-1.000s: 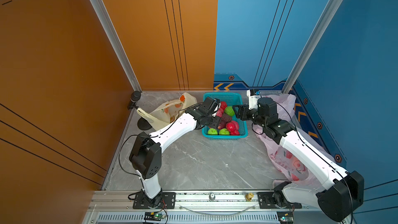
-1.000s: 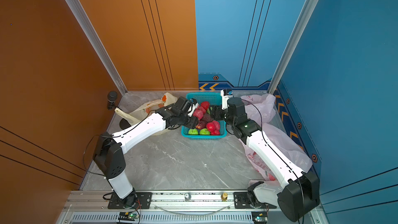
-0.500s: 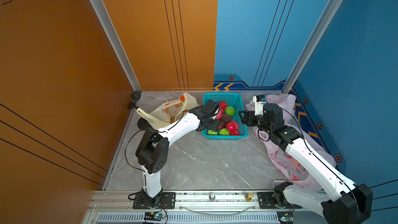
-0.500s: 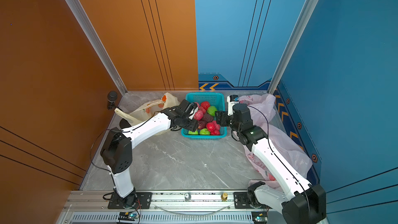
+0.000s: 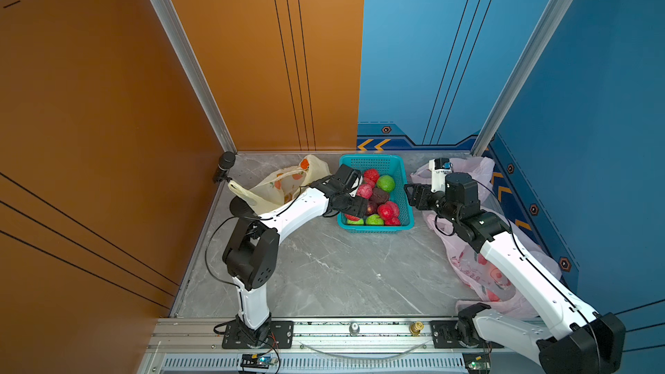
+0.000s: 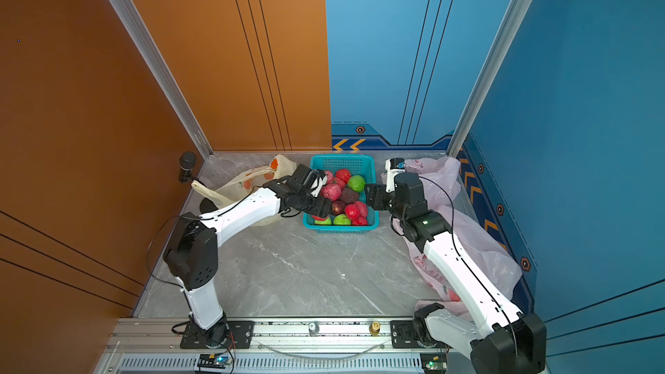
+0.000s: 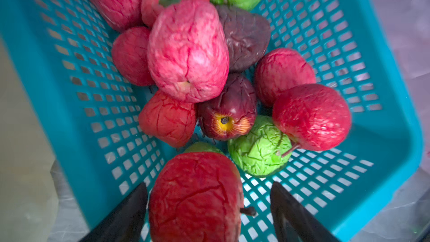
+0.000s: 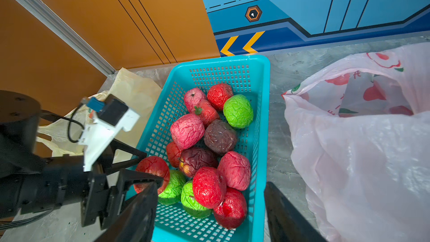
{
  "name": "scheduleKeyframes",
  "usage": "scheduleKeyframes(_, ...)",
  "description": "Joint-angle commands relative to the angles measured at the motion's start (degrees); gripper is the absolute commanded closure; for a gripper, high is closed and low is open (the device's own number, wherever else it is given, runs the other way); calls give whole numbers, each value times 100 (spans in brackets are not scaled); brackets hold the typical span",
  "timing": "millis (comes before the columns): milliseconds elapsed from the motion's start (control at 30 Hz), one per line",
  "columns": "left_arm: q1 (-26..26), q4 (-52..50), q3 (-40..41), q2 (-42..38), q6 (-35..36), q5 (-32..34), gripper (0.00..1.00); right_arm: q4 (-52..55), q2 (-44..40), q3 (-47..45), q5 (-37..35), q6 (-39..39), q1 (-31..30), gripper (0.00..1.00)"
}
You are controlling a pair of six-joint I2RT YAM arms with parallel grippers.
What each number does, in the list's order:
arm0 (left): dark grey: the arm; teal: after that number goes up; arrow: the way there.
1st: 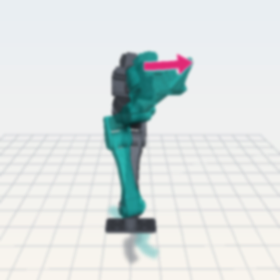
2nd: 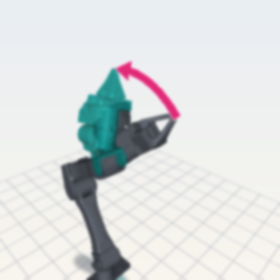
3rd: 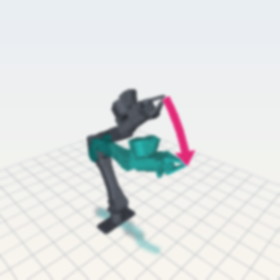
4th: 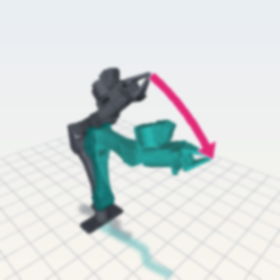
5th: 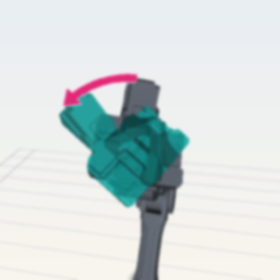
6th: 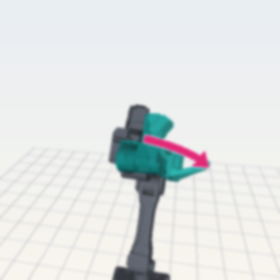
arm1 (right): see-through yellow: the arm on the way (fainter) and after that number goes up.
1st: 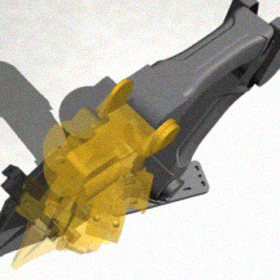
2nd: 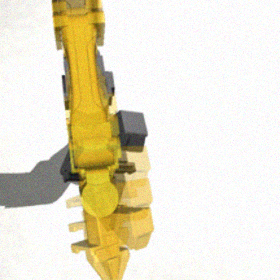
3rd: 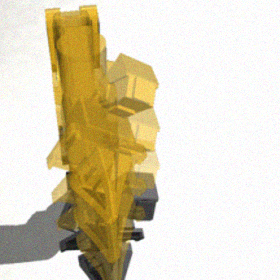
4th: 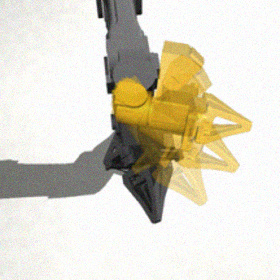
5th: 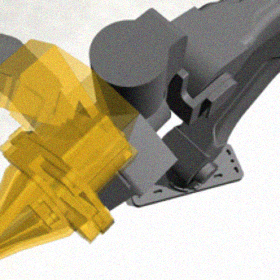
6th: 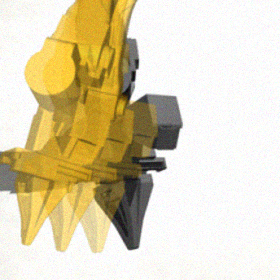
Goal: Untie the knot of a plastic bag & take out the apple
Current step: Place the apple in the basket, then reset both arms
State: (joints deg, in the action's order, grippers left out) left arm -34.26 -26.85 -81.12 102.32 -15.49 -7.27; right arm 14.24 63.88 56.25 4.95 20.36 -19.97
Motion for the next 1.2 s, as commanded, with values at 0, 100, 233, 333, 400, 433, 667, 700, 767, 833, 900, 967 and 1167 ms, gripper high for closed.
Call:
scheduleKeyframes(0, 328, 1133, 533, -1044, -269, -726, 17, 158, -45, -114, 119, -76, 93, 26)
scheduleKeyframes(100, 775, 2303, 1307, -2001, -495, -856, 17, 146, -43, -98, 221, -93, 167, 24)
scheduleKeyframes(233, 1526, 3084, 2397, -3069, -462, -230, 2, -185, -365, -249, 247, -347, 216, 16)
scheduleKeyframes(333, 2113, 3078, 2820, -3323, -243, 341, 2, -649, -763, -670, -411, -611, 221, 1)
scheduleKeyframes(400, 2415, 2964, 2988, -3285, -60, 1022, 2, -558, -803, -763, -897, -832, 269, 0)
scheduleKeyframes(433, 2528, 2941, 3088, -3246, 107, 1452, 2, -489, -754, -781, -1032, -931, 357, 0)
scheduleKeyframes(667, 2583, 5076, 4806, -2951, 1715, 3059, 2, -744, -200, -1176, -1251, -1249, 796, 0)
scheduleKeyframes(700, 2671, 5220, 4954, -2893, 1658, 3008, 2, -782, -123, -1201, -1224, -1246, 829, 0)
scheduleKeyframes(767, 2858, 5380, 5190, -2779, 1435, 2833, 2, -904, 31, -1255, -1168, -1222, 880, 0)
scheduleKeyframes(833, 2890, 6039, 5538, -2641, 1388, 2904, 2, -1127, 134, -1333, -1196, -1257, 910, 0)
scheduleKeyframes(900, 2899, 6912, 5902, -2432, 1477, 2945, 2, -1521, 208, -1512, -1262, -1382, 962, 0)
scheduleKeyframes(967, 2908, 7645, 6150, -2107, 1505, 2929, 2, -2179, 316, -1800, -1318, -1511, 1071, 0)
scheduleKeyframes(1167, 2622, 9305, 6537, -1180, 1936, 2864, 2, -4823, 1178, -2767, -1293, -1756, 1442, 0)
